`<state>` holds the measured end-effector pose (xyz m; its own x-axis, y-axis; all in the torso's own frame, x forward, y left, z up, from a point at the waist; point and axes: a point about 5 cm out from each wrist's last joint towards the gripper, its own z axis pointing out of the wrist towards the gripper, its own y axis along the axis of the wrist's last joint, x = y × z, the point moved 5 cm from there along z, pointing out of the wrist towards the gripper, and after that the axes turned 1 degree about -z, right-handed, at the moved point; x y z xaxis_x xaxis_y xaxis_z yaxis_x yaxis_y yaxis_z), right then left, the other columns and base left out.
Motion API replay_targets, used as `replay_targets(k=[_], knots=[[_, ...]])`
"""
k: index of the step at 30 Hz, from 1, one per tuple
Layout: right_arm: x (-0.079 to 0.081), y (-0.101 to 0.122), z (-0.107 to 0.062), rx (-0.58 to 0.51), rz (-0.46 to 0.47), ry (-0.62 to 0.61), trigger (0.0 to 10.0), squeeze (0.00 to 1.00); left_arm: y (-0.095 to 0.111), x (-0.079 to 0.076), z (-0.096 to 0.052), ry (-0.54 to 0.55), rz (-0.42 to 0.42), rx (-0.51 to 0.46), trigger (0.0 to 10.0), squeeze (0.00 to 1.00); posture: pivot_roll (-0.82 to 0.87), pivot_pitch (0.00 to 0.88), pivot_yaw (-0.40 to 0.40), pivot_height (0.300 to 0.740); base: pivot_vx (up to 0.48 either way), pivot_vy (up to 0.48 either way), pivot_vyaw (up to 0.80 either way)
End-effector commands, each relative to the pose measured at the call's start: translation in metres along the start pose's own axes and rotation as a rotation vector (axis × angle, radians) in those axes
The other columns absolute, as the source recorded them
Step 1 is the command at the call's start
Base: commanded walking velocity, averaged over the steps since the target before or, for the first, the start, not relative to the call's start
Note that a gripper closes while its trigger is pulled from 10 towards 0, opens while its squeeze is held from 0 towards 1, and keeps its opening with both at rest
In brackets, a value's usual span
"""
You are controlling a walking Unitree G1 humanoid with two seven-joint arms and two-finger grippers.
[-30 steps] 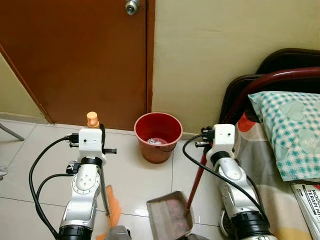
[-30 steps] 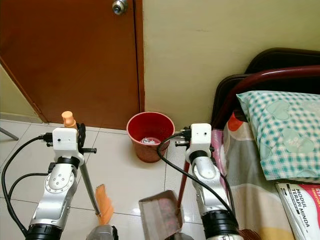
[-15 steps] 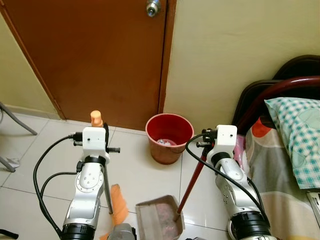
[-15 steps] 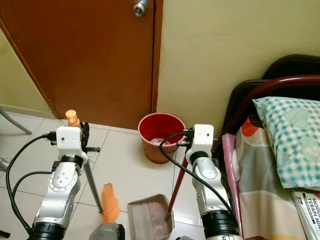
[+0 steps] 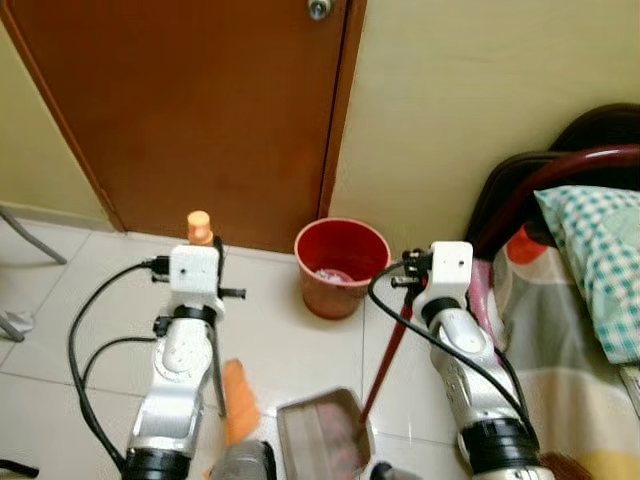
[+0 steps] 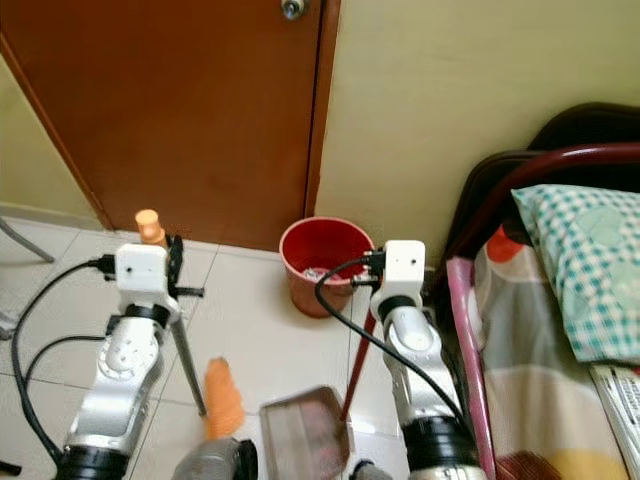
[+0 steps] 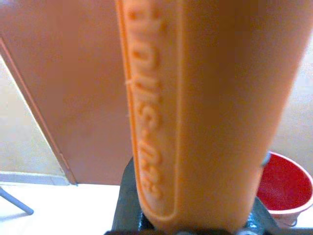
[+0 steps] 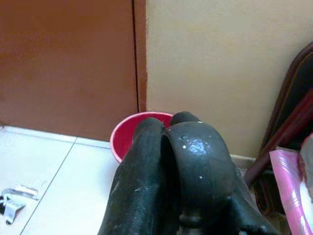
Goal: Sweep floor
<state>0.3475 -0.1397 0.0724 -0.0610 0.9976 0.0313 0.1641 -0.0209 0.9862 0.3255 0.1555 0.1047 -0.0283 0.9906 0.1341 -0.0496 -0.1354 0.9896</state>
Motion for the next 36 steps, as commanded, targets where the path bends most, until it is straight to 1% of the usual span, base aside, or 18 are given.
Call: replay_targets(k=[1, 4, 7, 8, 10, 12, 13, 14, 16, 20, 21, 22, 23, 27, 30, 32, 35, 36], knots=[[-0.006, 0.014, 0.000, -0.055, -0.018, -0.024, 10.0, 0.00, 0.012, 0.000, 0.003, -0.006, 0.007, -0.039, 10.0, 0.00, 0.06, 0.090, -0.031, 0.740, 0.000, 0.450, 0.00], [-0.008, 0.029, 0.002, -0.117, -0.017, -0.037, 10.0, 0.00, 0.013, -0.001, 0.004, -0.018, 0.012, -0.041, 10.0, 0.00, 0.05, 0.083, -0.022, 0.740, 0.000, 0.450, 0.00], [-0.011, 0.035, 0.003, -0.143, -0.019, -0.048, 10.0, 0.00, 0.017, -0.002, 0.004, -0.022, 0.016, -0.051, 10.0, 0.00, 0.05, 0.083, -0.022, 0.740, 0.000, 0.450, 0.00], [-0.016, 0.040, 0.004, -0.166, 0.005, -0.070, 10.0, 0.00, 0.024, -0.003, 0.006, -0.027, 0.026, -0.070, 10.0, 0.00, 0.05, 0.083, -0.022, 0.740, 0.000, 0.450, 0.00], [-0.019, 0.044, 0.005, -0.184, -0.015, -0.089, 10.0, 0.00, 0.036, -0.005, 0.008, -0.050, 0.079, -0.118, 10.0, 0.00, 0.05, 0.071, -0.021, 0.740, 0.000, 0.452, 0.00], [-0.020, 0.045, 0.005, -0.185, -0.025, -0.092, 10.0, 0.00, 0.039, -0.005, 0.009, -0.056, 0.091, -0.128, 10.0, 0.00, 0.05, 0.071, -0.021, 0.740, 0.000, 0.450, 0.00], [-0.022, 0.046, 0.005, -0.188, -0.014, -0.103, 10.0, 0.00, 0.046, -0.004, 0.010, -0.058, 0.101, -0.146, 10.0, 0.00, 0.05, 0.061, -0.018, 0.740, 0.000, 0.454, 0.00], [-0.024, 0.047, 0.006, -0.189, -0.010, -0.112, 10.0, 0.00, 0.050, -0.003, 0.013, -0.056, 0.100, -0.158, 10.0, 0.00, 0.05, 0.054, -0.019, 0.740, 0.000, 0.454, 0.00], [-0.026, 0.047, 0.006, -0.189, -0.015, -0.126, 10.0, 0.00, 0.053, -0.002, 0.014, -0.054, 0.096, -0.162, 10.0, 0.00, 0.05, 0.054, -0.019, 0.740, 0.000, 0.454, 0.00], [-0.030, 0.045, 0.006, -0.188, -0.015, -0.142, 10.0, 0.00, 0.052, -0.003, 0.015, -0.056, 0.093, -0.159, 10.0, 0.00, 0.04, 0.039, -0.021, 0.740, 0.000, 0.453, 0.00], [-0.033, 0.043, 0.005, -0.184, -0.016, -0.152, 10.0, 0.00, 0.051, -0.004, 0.014, -0.058, 0.092, -0.156, 10.0, 0.00, 0.04, 0.028, -0.032, 0.740, 0.000, 0.454, 0.00], [-0.040, 0.035, 0.003, -0.164, -0.007, -0.185, 10.0, 0.00, 0.046, -0.006, 0.012, -0.063, 0.090, -0.145, 10.0, 0.00, 0.04, 0.022, -0.031, 0.740, 0.000, 0.454, 0.00], [-0.043, 0.032, 0.002, -0.152, 0.001, -0.198, 10.0, 0.00, 0.044, -0.007, 0.011, -0.064, 0.088, -0.137, 10.0, 0.00, 0.04, 0.022, -0.031, 0.740, 0.000, 0.454, 0.00], [-0.044, 0.024, 0.000, -0.132, 0.017, -0.205, 10.0, 0.00, 0.038, -0.008, 0.008, -0.067, 0.086, -0.122, 10.0, 0.00, 0.04, 0.015, -0.019, 0.740, 0.000, 0.455, 0.00], [-0.040, 0.029, 0.002, -0.152, 0.049, -0.194, 10.0, 0.00, 0.039, -0.009, 0.007, -0.073, 0.088, -0.128, 10.0, 0.00, 0.03, 0.014, -0.013, 0.740, 0.000, 0.436, 0.00], [-0.037, 0.033, 0.003, -0.163, 0.049, -0.176, 10.0, 0.00, 0.041, -0.008, 0.007, -0.065, 0.103, -0.144, 10.0, 0.00, 0.03, 0.014, -0.013, 0.740, 0.000, 0.000, 0.00], [-0.034, 0.037, 0.007, -0.167, 0.019, -0.157, 10.0, 0.00, 0.047, -0.006, 0.007, -0.053, 0.106, -0.178, 10.0, 0.00, 0.03, 0.014, -0.014, 0.740, 0.000, 0.000, 0.00], [-0.031, 0.042, 0.008, -0.185, 0.012, -0.130, 10.0, 0.00, 0.051, -0.006, 0.007, -0.054, 0.098, -0.193, 10.0, 0.00, 0.03, 0.022, -0.016, 0.740, 0.000, 0.000, 0.00]])
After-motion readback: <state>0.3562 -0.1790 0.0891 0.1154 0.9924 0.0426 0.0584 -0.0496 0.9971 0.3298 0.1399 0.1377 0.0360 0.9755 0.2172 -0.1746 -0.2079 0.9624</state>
